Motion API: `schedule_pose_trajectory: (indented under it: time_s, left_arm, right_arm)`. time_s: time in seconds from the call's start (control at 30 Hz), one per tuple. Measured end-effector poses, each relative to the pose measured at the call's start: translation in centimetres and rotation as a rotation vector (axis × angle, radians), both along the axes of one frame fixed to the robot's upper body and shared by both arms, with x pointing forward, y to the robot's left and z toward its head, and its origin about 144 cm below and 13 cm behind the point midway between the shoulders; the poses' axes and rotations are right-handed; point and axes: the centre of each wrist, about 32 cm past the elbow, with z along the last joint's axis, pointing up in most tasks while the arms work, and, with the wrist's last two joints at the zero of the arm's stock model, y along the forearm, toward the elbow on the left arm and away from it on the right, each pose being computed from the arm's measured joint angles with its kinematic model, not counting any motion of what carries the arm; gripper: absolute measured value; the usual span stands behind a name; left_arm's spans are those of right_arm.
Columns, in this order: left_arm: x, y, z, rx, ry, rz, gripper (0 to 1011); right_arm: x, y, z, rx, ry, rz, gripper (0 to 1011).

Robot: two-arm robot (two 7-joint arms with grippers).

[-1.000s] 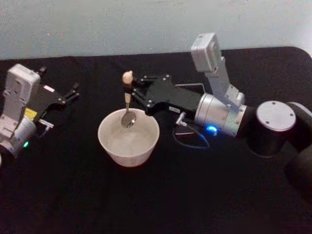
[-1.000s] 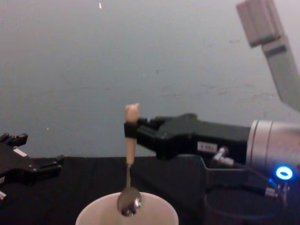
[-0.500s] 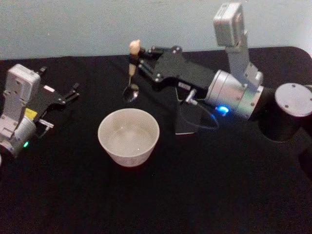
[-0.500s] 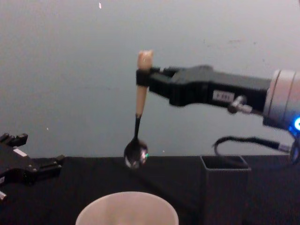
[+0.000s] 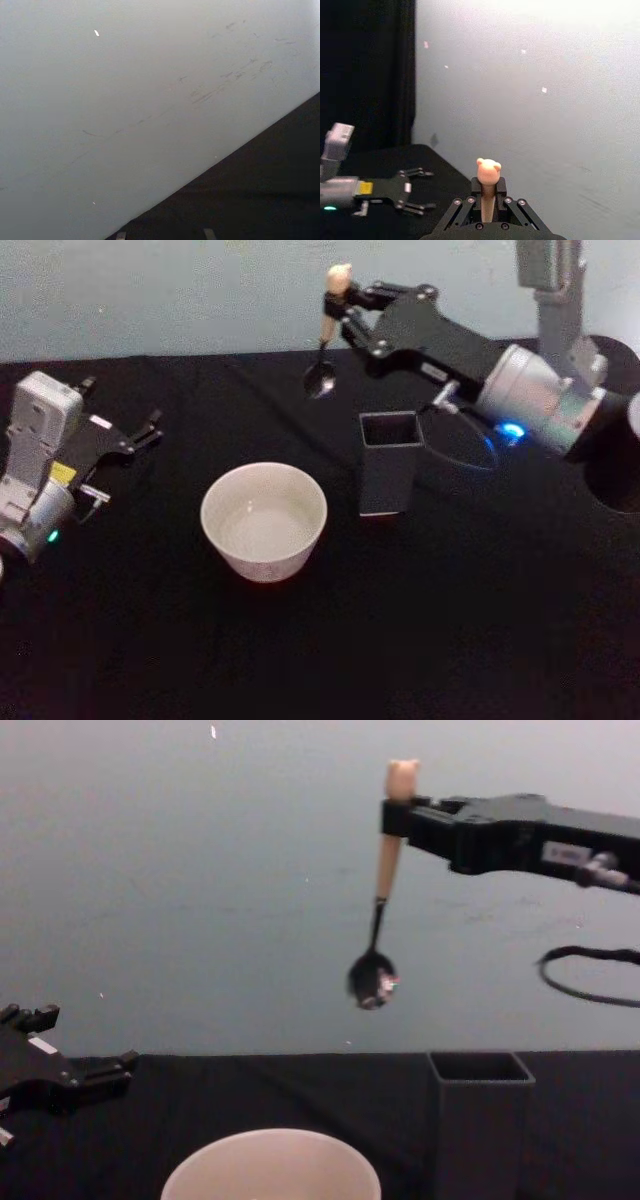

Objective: Pick up the stirring spoon with one hand, stir inside the cup, then place it back in its original position.

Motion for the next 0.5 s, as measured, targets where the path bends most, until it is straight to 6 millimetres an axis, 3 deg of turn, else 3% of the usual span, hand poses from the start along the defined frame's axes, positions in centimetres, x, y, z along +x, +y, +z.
schedule_pose_trajectory:
  time_s: [0.5]
  left_arm:
    - [0.0,0.0,0.0,0.000,0.000,0.000,1001]
  right_arm:
    - [-1.6,-2.9,-0.1,-0.048,0.050,-0.141,160]
